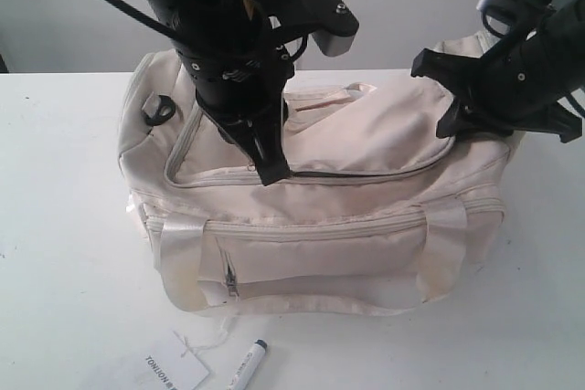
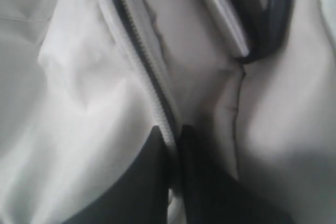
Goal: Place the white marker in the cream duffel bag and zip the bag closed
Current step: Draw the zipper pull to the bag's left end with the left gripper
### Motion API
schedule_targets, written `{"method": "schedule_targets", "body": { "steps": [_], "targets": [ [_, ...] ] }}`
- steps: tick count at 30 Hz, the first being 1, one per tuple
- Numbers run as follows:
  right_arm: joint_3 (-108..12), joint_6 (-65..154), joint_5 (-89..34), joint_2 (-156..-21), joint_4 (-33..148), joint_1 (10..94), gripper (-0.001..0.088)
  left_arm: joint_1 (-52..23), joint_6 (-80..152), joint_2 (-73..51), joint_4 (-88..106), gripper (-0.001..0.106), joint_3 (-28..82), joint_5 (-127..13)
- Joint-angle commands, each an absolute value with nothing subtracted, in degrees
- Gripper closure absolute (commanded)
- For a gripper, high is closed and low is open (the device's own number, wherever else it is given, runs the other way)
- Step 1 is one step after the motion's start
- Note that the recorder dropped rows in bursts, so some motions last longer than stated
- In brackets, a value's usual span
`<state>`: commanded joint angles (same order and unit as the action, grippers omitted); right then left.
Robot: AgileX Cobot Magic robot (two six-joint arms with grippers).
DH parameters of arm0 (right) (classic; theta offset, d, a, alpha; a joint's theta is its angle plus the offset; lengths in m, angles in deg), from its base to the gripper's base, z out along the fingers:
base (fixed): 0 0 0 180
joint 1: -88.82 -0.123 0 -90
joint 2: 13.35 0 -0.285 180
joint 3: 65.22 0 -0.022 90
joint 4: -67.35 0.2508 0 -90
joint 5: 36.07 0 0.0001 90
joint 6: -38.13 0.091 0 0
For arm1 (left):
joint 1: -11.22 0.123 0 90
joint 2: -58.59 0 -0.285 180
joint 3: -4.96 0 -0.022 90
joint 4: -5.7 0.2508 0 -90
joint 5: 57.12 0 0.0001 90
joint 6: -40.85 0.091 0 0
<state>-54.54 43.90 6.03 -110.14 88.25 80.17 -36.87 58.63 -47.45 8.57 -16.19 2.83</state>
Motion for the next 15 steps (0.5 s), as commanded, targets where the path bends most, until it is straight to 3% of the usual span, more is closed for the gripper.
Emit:
{"method": "schedule_targets", "body": {
  "steps": [15],
  "targets": [
    [-54.6,41.0,2.9,-108.0,84.1,80.3,0.0868,-36.9,58.8,-47.5,17.4,0.105,-16.2,11.1]
  ]
}}
